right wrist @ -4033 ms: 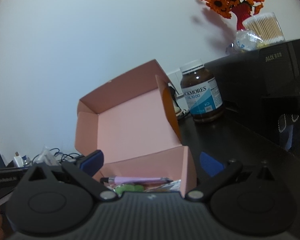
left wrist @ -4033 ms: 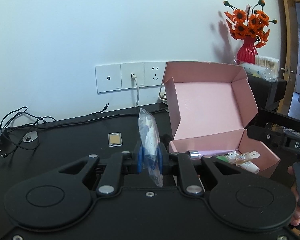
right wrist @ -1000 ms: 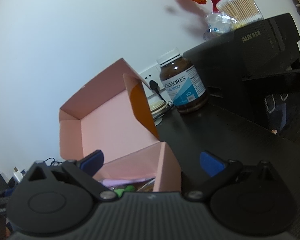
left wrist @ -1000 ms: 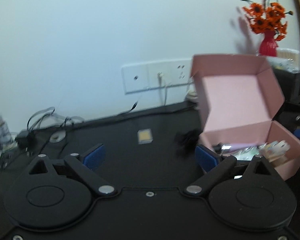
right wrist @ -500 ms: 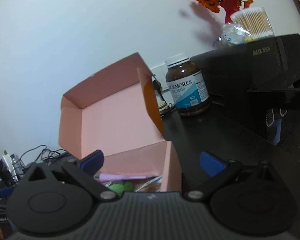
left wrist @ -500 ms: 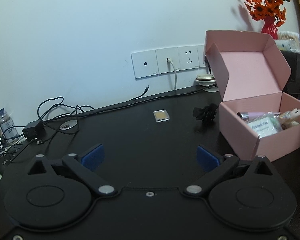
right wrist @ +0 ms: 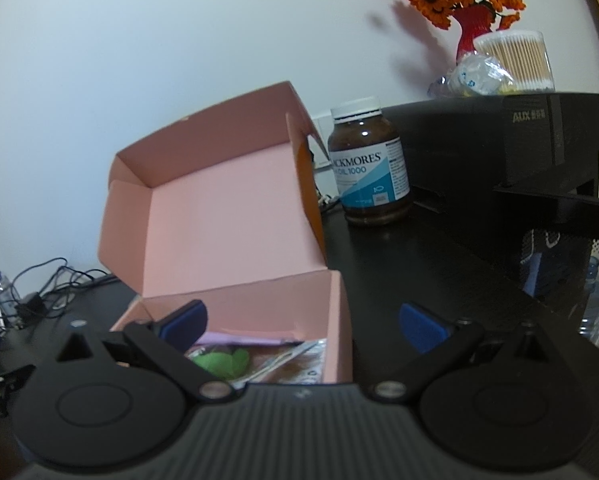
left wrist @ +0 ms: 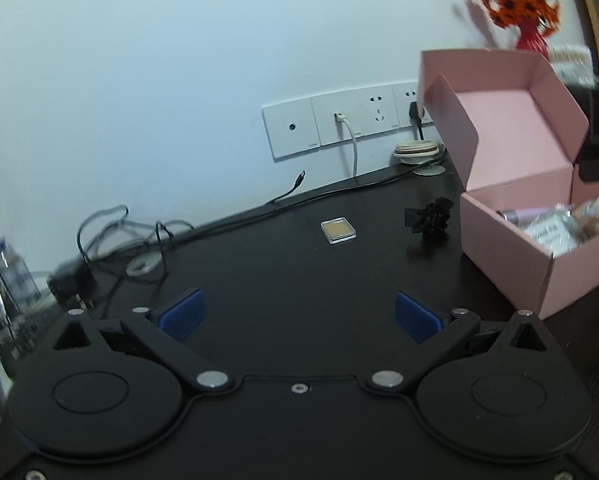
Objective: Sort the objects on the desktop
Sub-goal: 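Withdraw the left tool from the pink box back over the desk, then move the right tool down around the gold card in clear case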
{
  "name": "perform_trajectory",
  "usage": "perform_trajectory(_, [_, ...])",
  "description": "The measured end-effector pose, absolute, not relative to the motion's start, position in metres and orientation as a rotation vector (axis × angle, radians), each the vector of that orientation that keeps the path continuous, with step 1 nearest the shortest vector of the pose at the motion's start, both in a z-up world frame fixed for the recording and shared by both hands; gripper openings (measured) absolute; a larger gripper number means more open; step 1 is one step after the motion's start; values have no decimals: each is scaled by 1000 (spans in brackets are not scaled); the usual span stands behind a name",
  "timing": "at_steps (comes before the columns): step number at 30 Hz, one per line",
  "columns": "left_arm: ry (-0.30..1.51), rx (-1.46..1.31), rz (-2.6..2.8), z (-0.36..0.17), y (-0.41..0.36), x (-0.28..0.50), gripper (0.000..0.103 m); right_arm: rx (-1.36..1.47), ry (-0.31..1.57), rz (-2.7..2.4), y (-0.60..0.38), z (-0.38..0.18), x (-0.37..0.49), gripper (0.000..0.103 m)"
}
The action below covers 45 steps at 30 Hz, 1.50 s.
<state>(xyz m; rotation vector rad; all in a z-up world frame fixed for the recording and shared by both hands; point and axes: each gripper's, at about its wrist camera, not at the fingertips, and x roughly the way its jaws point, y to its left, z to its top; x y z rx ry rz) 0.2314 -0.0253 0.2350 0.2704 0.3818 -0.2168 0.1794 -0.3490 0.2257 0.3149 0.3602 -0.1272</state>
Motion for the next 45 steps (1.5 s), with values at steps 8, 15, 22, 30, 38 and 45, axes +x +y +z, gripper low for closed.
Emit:
perform_trajectory(8, [376, 238, -167, 235, -16, 235, 103, 293, 396, -187, -347, 226, 183, 102])
perform_trajectory(15, [334, 165, -124, 238, -3, 229, 103, 238, 426, -225, -330, 231, 177, 102])
perform_trajectory(22, [381, 85, -141, 240, 10, 238, 103, 177, 398, -169, -291, 260, 175, 102])
perform_trajectory(30, [421, 17, -163, 238, 20, 243, 103, 146, 397, -31, -236, 305, 193, 102])
perform_trajectory(38, [364, -56, -111, 239, 33, 237, 103, 129, 457, 99, -179, 330, 243, 102])
perform_trajectory(45, [309, -163, -85, 242, 52, 233, 103, 162, 418, 205, -147, 329, 284, 102])
